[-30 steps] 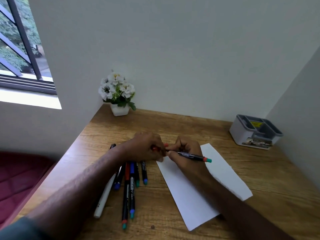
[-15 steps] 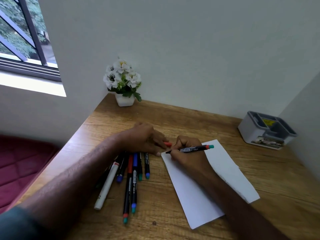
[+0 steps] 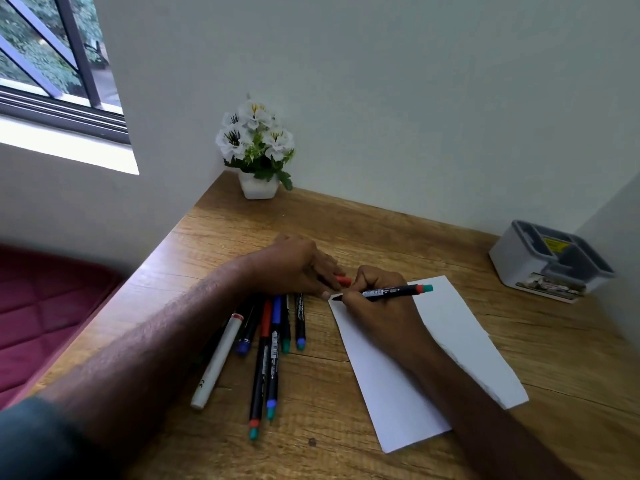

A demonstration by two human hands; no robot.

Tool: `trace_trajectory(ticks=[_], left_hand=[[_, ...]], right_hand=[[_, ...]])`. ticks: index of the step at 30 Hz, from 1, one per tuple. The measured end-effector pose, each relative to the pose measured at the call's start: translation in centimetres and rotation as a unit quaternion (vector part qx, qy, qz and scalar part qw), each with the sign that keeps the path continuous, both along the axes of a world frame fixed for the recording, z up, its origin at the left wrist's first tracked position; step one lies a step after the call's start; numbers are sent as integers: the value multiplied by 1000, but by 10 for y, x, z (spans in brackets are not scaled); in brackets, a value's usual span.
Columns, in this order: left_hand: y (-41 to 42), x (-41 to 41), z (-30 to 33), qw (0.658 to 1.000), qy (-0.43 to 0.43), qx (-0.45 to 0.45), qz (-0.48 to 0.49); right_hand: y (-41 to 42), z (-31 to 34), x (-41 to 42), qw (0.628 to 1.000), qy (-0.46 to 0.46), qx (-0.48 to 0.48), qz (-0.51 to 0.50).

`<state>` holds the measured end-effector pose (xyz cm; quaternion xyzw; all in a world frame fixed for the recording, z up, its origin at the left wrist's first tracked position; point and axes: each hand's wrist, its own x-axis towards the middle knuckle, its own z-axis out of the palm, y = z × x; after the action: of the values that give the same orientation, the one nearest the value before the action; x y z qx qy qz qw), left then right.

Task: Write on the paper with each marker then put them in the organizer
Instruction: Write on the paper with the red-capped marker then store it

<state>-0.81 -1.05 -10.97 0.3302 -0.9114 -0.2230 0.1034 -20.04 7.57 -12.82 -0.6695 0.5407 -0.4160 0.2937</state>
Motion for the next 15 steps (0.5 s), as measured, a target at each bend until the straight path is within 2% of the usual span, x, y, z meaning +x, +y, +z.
trace_trajectory(ticks=[15], left_hand=[[2,-2,0,1000,21,16,9]], right_hand=[[3,3,4,1000,14,-13,-1]])
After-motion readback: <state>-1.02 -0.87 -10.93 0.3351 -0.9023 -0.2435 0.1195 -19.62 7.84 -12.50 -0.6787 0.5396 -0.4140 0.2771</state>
